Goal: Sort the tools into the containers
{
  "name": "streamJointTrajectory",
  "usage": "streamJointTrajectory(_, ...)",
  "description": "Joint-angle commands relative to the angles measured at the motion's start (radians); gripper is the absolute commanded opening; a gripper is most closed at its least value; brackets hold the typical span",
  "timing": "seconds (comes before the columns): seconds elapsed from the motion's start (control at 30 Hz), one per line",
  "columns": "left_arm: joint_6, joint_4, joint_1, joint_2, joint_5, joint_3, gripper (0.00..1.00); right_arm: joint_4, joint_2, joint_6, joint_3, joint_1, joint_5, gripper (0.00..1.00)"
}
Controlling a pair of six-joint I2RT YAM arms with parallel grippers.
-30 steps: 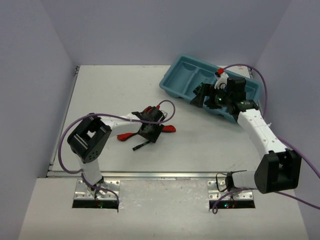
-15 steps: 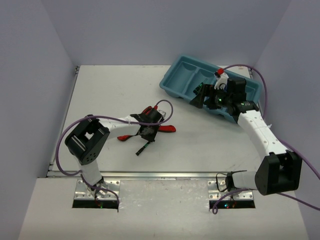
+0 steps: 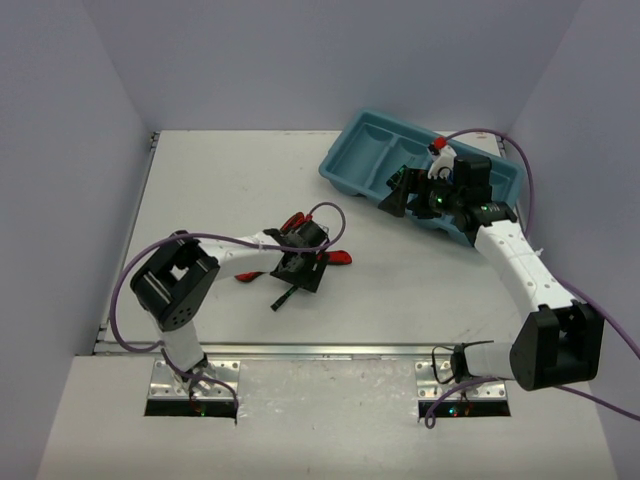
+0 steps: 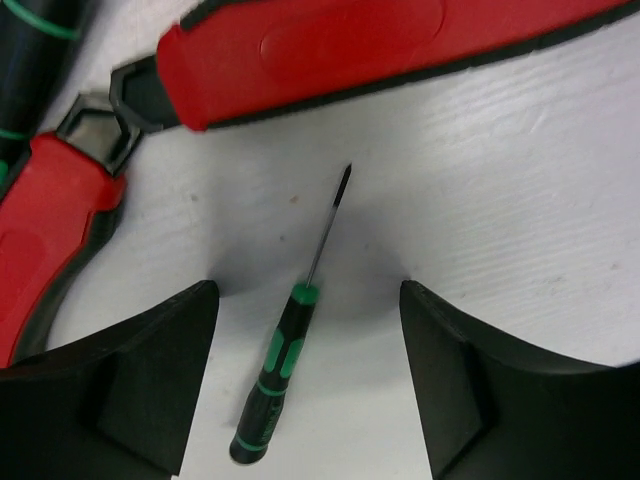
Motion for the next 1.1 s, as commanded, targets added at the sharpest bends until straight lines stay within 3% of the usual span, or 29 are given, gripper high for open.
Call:
streamJointTrajectory(0.0,-0.02,-0.131,0.005,-0.051,0.001,-0.038,0.7,0.034,-0.026,-0.019,0.003,0.008,-0.01,0.93)
streamJointTrajectory(0.07,-0.019,-0.138,0.006,-0.061,0.017,-0.063,0.68,0.035,-0.029,-0.02,0.002,0.009,-0.01,0.93)
streamJointTrajectory(0.27,-0.014,-0.094,0.005,-0.066,0.068,-0.115,0.35,0.032,-0.039,-0.022,0.002,0.012,-0.01,0.92)
streamJointTrajectory(0.4,-0.013,-0.062,0.006,-0.066,0.093,-0.101,0.04,0.035,-0.044,-0.02,-0.001,0.015,-0.013,0.92)
streamJointTrajectory(0.5,-0.043,-0.075,0.006,-0.132,0.058,-0.065,0.0,0.064,-0.047,0.005,-0.01,0.015,-0.071,0.98)
streamJointTrajectory(0.63,-0.099,-0.033,0.006,-0.319,0.006,-0.022,0.0,0.214,-0.05,0.084,-0.056,0.019,-0.292,0.99)
streamJointTrajectory(0.77,-0.14,0.16,0.006,-0.532,0.16,-0.048,0.0,0.473,-0.059,0.374,-0.147,0.087,-0.399,0.99)
streamJointTrajectory(0.87,-0.168,0.281,0.006,-0.574,0.275,-0.071,0.0,0.645,-0.101,0.477,-0.226,0.193,-0.375,0.99)
streamJointTrajectory(1.03,-0.222,0.493,0.006,-0.625,0.399,-0.128,0.0,0.66,-0.183,0.486,-0.306,0.28,-0.183,0.96)
streamJointTrajectory(1.07,-0.236,0.539,0.006,-0.623,0.419,-0.138,0.0,0.665,-0.196,0.488,-0.336,0.28,-0.172,0.86)
